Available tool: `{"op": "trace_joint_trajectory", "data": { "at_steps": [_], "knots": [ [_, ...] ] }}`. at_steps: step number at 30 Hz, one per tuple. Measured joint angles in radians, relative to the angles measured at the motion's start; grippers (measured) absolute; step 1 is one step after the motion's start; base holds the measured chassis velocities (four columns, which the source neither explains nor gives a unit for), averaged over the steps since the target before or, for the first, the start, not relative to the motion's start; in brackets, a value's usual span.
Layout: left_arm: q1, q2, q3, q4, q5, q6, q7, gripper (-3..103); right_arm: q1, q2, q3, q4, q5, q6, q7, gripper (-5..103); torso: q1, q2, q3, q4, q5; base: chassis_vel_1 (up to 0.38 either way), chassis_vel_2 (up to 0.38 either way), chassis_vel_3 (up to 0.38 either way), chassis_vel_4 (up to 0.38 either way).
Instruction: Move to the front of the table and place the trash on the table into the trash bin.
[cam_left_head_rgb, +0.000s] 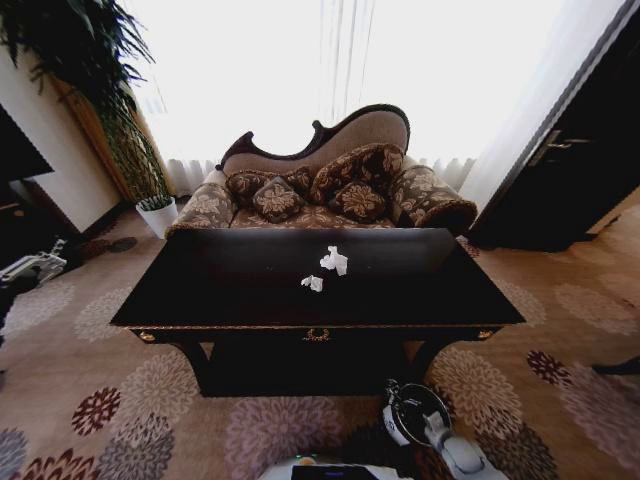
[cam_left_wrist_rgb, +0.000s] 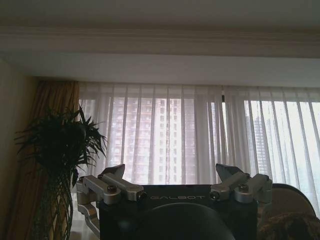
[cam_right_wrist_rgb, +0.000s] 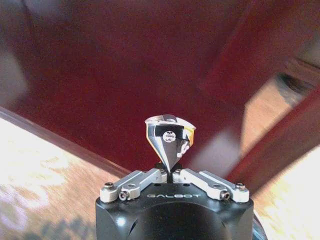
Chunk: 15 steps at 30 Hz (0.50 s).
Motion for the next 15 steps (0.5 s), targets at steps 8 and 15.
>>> {"op": "trace_joint_trajectory", "data": {
  "at_steps": [8, 15],
  "knots": [
    [0.003, -0.011, 0.000, -0.011, 0.002, 0.000, 0.000, 100, 0.044, -0.017, 0.000, -0.090, -0.027, -0.036, 0.080, 0, 0.000, 0.000, 0.000, -0.0002, 0.0000, 0.000, 0.000, 0.000, 0.000],
    [-0.012, -0.013, 0.018, 0.005, 0.014, 0.002, -0.001, 100, 0.113, -0.045, -0.017, -0.203, -0.049, -0.084, 0.124, 0, 0.000, 0.000, 0.000, -0.0001, -0.0003, 0.000, 0.000, 0.000, 0.000]
  ]
}}
